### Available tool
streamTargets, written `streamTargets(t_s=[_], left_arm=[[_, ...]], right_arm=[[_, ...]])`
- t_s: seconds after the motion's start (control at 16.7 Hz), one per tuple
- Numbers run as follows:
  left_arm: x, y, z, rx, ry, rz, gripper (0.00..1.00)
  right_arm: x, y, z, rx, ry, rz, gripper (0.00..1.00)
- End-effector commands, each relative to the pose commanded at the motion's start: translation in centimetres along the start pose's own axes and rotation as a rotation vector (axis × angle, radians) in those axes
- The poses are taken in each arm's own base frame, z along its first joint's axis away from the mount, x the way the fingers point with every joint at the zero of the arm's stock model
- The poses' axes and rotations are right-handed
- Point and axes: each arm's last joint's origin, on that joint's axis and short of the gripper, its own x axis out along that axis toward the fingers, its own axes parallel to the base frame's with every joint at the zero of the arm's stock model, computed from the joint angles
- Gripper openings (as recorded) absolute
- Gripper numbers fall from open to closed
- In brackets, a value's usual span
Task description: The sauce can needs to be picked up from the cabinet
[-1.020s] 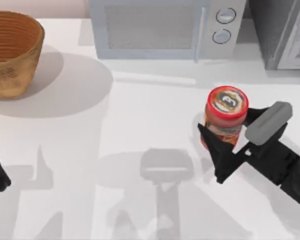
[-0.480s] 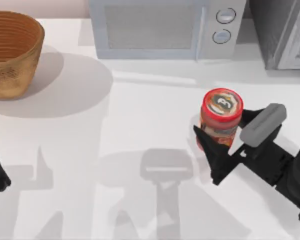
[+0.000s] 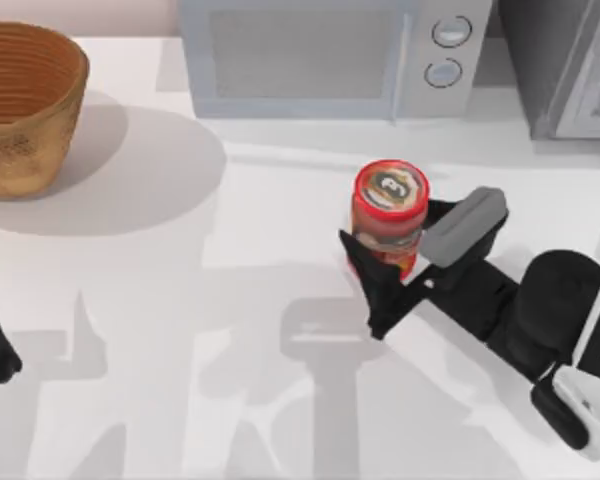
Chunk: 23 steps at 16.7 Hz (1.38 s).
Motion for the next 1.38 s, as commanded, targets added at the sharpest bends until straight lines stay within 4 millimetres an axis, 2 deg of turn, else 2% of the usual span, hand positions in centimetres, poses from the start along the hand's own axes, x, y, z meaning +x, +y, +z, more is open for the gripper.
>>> streamTargets(t_s=[0.3,1.08,1.38], left_arm=[[0.0,0.0,0.0,0.0,0.0,0.0,1.0],[0.0,0.0,0.0,0.0,0.0,0.0,1.0],[0.0,0.0,0.0,0.0,0.0,0.0,1.0]], right_arm=[[0.3,0.03,-0.18,0.001,0.002,0.0,0.0],[0.3,0.03,-0.18,0.001,0.002,0.0,0.98],[0.3,0.03,-0.18,0.001,0.002,0.0,1.0]])
